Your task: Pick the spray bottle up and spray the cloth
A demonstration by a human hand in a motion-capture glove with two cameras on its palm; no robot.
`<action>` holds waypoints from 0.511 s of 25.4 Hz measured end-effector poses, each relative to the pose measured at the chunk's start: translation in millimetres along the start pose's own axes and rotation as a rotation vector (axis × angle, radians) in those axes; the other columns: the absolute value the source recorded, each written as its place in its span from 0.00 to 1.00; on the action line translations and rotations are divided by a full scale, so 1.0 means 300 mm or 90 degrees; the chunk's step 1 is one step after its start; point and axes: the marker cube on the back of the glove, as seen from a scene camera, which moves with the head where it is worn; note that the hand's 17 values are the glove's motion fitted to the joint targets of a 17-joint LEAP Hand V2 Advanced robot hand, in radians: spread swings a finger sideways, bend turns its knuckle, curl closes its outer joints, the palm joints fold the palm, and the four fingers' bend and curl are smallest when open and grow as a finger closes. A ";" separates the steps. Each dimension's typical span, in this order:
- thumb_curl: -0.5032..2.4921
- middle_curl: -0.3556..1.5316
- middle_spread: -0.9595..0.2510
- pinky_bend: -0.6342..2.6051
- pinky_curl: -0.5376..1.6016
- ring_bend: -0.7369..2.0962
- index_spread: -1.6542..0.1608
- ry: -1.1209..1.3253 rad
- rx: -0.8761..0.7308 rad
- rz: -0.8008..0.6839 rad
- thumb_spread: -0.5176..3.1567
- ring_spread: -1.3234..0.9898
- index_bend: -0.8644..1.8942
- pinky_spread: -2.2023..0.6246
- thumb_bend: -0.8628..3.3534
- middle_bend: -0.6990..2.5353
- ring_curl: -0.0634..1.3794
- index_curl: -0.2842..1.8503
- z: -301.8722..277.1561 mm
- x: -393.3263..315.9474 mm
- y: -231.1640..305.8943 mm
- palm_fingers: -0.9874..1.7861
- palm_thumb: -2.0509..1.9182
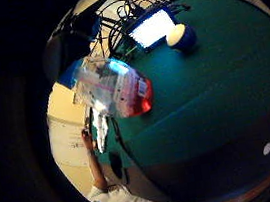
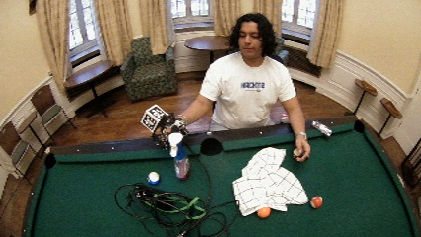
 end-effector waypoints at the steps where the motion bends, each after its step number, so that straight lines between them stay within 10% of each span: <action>1: 0.29 0.38 0.68 0.31 0.42 0.44 0.69 -0.007 0.001 0.000 0.44 0.52 0.36 0.84 0.21 0.28 0.29 0.23 0.003 0.000 -0.012 0.56 0.71; 13: 0.29 0.39 0.66 0.30 0.41 0.42 0.70 -0.083 -0.041 -0.022 0.43 0.51 0.36 0.82 0.20 0.28 0.28 0.25 0.034 -0.001 -0.115 0.63 0.73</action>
